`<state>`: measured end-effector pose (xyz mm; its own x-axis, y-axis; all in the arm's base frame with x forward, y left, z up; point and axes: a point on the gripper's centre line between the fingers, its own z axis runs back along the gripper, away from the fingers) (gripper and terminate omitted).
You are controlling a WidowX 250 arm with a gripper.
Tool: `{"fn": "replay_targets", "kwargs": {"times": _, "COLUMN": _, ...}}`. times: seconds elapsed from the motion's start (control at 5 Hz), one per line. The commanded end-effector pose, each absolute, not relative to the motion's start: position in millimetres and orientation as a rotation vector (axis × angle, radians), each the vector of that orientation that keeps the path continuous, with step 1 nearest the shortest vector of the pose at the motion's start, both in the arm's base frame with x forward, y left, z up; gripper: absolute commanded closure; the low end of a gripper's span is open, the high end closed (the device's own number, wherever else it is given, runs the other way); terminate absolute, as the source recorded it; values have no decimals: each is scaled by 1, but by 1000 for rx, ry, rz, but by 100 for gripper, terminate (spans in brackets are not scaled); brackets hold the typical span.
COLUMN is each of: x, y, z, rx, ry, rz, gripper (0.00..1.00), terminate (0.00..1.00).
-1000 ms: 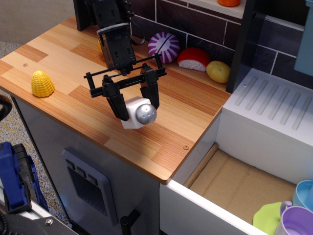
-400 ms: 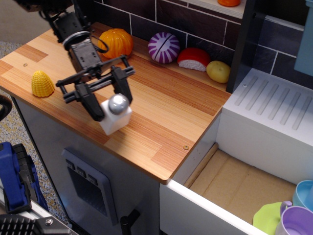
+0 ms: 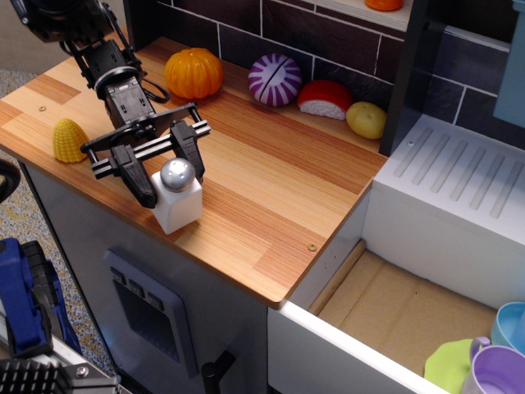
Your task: Flip salt upright
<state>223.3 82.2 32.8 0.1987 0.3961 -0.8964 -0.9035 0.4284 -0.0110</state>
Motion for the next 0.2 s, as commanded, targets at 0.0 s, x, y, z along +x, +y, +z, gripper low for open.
{"fn": "replay_targets", "kwargs": {"times": 0.0, "x": 231, "y": 90, "z": 28, "rx": -679, "ry": 1019, "rz": 935, "gripper": 100, "terminate": 100}}
